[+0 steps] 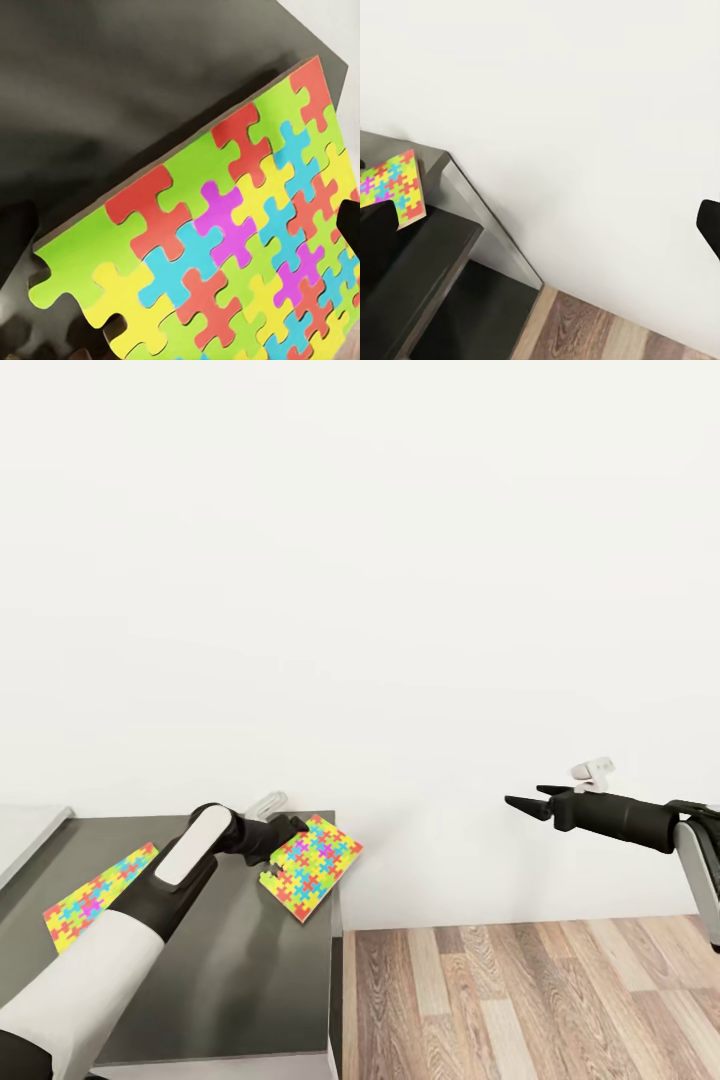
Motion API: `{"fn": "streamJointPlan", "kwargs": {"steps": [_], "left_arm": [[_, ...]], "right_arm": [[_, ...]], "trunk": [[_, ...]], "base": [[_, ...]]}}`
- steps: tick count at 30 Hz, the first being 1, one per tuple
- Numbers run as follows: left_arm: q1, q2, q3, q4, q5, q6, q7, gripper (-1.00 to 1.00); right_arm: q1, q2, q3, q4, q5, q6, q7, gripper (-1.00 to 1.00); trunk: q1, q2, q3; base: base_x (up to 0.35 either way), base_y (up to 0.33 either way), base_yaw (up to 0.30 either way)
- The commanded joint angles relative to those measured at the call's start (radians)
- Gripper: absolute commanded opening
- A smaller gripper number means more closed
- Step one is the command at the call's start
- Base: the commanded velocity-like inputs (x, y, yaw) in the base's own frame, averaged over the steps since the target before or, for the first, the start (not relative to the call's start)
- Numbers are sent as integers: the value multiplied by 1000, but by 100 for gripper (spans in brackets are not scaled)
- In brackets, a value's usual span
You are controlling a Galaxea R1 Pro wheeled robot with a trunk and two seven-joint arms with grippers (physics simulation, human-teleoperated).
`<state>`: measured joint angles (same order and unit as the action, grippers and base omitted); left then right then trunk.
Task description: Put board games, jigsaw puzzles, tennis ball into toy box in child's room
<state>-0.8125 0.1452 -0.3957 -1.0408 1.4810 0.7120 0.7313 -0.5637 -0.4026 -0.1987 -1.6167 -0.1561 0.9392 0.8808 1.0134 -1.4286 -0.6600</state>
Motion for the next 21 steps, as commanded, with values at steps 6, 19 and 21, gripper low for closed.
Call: {"fn": "streamJointPlan", "kwargs": {"steps": [6, 19, 21], "left_arm": [[17, 14, 10, -7, 18, -8, 17, 100], [245, 20, 130, -512, 21, 2, 273, 100], [249, -1, 130, -530, 40, 4, 287, 100]], "right_arm": [[-8, 102, 1, 95, 2, 6, -50, 100], [-177, 281, -2, 719, -7, -40, -300, 100], [-184, 281, -4, 770, -13, -5, -212, 100]], "trunk": [[0, 0, -1], [0, 0, -1], [0, 0, -1]], "base": [[0, 0, -2], [0, 0, 0], [0, 0, 0]]}}
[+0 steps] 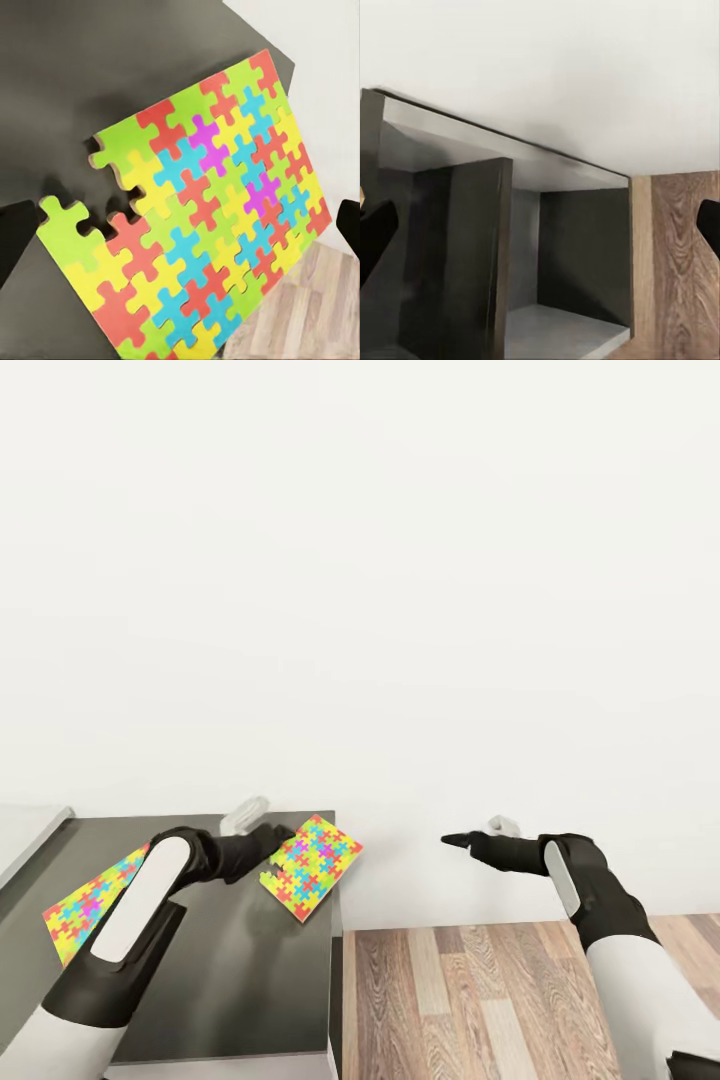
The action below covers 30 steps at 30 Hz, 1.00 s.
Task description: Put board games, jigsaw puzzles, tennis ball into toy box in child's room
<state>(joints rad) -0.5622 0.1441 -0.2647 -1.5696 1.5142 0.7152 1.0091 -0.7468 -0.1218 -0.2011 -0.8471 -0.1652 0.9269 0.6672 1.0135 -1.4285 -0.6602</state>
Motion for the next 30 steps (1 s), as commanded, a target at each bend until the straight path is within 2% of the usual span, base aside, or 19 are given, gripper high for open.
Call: {"fn": "streamJointPlan", "kwargs": {"steps": [1, 2, 4, 6, 11, 12, 14, 17, 20, 23, 24, 27, 30], "left_arm": [[0, -5, -1, -8, 14, 2, 12, 100], [-2, -15, -5, -19, 25, 7, 15, 100], [-5, -25, -21, -27, 32, 22, 18, 100], [-30, -59, -72, -34, 35, 62, 21, 100], [-85, -125, -167, -38, 27, 88, 45, 100], [-107, -148, -207, -38, 25, 93, 73, 100], [-129, -172, -244, -39, 30, 97, 107, 100], [-140, -188, -261, -39, 36, 99, 124, 100], [-145, -197, -254, -39, 53, 99, 133, 100], [-142, -202, -198, -39, 109, 99, 140, 100], [-139, -203, -162, -39, 140, 98, 143, 100], [-132, -203, -117, -40, 177, 97, 147, 100], [-129, -204, -101, -40, 189, 95, 148, 100]], "right_arm": [[-3, 0, -2, 24, -5, 15, 39, 100], [-12, 1, -3, 77, -6, 26, 113, 100], [-26, 2, -3, 134, -6, 33, 174, 100], [-57, 0, -4, 237, -8, 41, 244, 100], [-81, -5, -8, 329, -13, 44, 280, 100], [-86, -7, -9, 348, -15, 44, 286, 100], [-91, -7, -11, 377, -16, 29, 290, 100], [-100, -8, -12, 417, -17, -11, 288, 100], [-125, -10, -13, 452, -17, -39, 288, 100], [-149, -16, -14, 481, -17, -56, 288, 100], [-156, -27, -15, 489, -18, -60, 288, 100], [-165, -48, -21, 498, -26, -61, 288, 100], [-168, -55, -26, 501, -35, -59, 290, 100]], "trunk": [[0, -1, -1], [0, -1, -1], [0, -1, -1], [0, -1, -1], [0, -1, -1], [0, -1, -1], [0, -1, -1], [0, -1, -1], [0, -1, -1], [0, -1, -1], [0, -1, -1], [0, -1, -1], [8, -15, -7]], "base": [[0, 0, 0], [0, 0, 0], [0, 0, 0], [0, 0, 0], [0, 0, 0], [0, 0, 0], [0, 0, 0], [0, 0, 0], [0, 0, 0], [0, 0, 0], [0, 0, 0], [0, 0, 0], [0, 0, 0]]}}
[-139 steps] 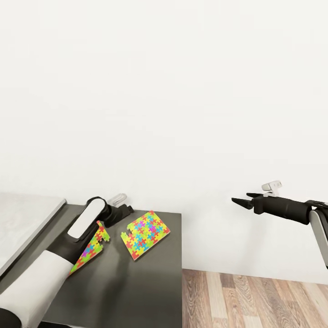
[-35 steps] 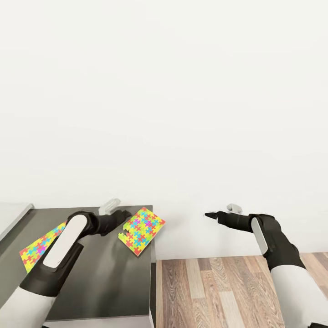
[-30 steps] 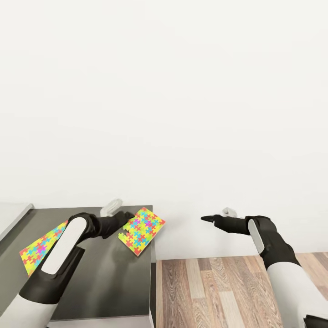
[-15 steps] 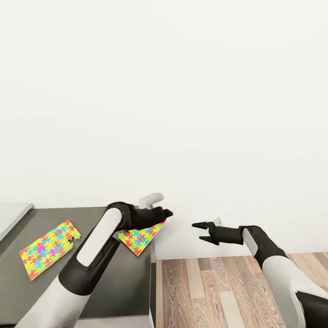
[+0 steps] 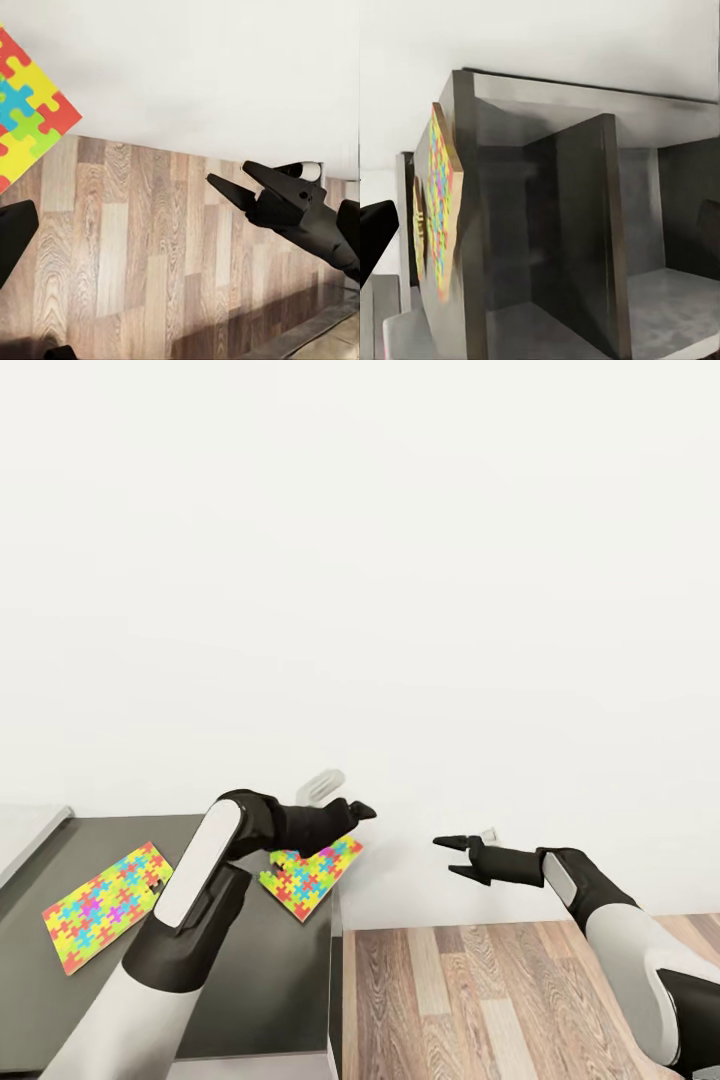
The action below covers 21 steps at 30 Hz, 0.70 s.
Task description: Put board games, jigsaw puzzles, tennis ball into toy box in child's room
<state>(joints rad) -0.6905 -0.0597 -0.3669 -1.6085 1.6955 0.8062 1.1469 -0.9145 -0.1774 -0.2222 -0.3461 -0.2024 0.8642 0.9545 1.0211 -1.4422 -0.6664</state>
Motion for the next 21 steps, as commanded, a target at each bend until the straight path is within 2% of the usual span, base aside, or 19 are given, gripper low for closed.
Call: {"fn": "streamJointPlan", "kwargs": {"steps": [1, 6, 9, 18, 21], "left_arm": [[0, -1, 4, -1, 11, 3, 10, 100], [1, -1, 15, -1, 18, -1, 12, 100], [2, -1, 15, -1, 20, -1, 11, 100], [2, -1, 13, -1, 20, -1, 11, 100], [2, -1, 13, -1, 20, -2, 11, 100]], "right_arm": [[-1, -1, -5, 1, 0, 5, 3, 100], [-3, -5, -9, 2, -8, 7, 5, 100], [-4, -7, -10, 2, -11, 12, 7, 100], [-4, -9, -11, -2, -19, 84, 9, 100], [-3, -9, -11, -3, -20, 91, 9, 100]], "trunk": [[4, -8, -4], [23, -43, -20], [23, -43, -20], [23, -43, -20], [35, -64, -29]], "base": [[0, 0, 0], [0, 0, 0], [0, 0, 94], [0, 0, 240], [0, 0, 285]]}}
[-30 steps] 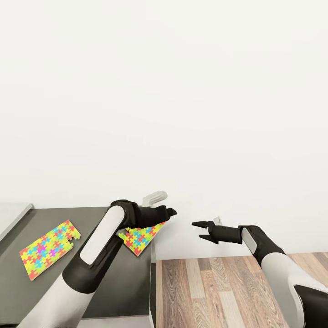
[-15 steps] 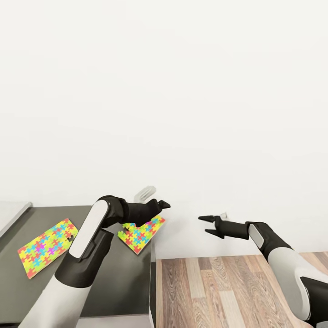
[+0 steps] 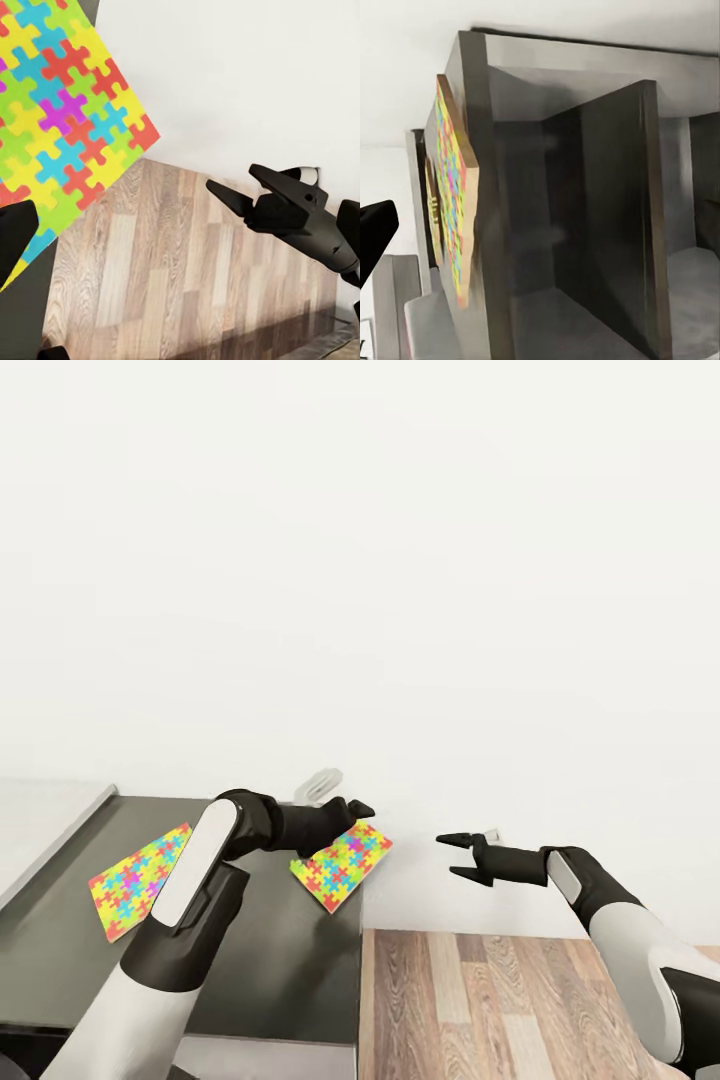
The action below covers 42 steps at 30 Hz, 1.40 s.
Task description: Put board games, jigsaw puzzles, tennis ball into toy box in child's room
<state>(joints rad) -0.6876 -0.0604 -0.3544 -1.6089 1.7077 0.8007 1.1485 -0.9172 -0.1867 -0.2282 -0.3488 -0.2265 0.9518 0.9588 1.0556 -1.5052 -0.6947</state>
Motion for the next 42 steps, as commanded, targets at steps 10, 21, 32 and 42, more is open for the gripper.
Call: {"fn": "streamJointPlan", "kwargs": {"steps": [10, 21, 32, 42], "left_arm": [[-7, -1, 2, 0, 4, 3, 10, 100], [-93, -3, 18, 1, 14, 3, 10, 100], [-171, -19, 92, 3, 110, 0, 84, 100], [-173, -21, 102, 3, 116, 0, 93, 100]], "right_arm": [[-1, -3, -5, -2, -1, 11, 5, 100], [-1, -15, -5, -2, -22, 12, 6, 100], [-1, -20, -5, 1, -58, 32, 5, 100], [0, -22, -6, 0, -63, 35, 22, 100]], "trunk": [[38, -71, -32], [50, -92, -42], [50, -92, -42], [50, -92, -42]], "base": [[0, 0, 242], [0, 0, 24], [0, 0, 211], [0, 0, 167]]}}
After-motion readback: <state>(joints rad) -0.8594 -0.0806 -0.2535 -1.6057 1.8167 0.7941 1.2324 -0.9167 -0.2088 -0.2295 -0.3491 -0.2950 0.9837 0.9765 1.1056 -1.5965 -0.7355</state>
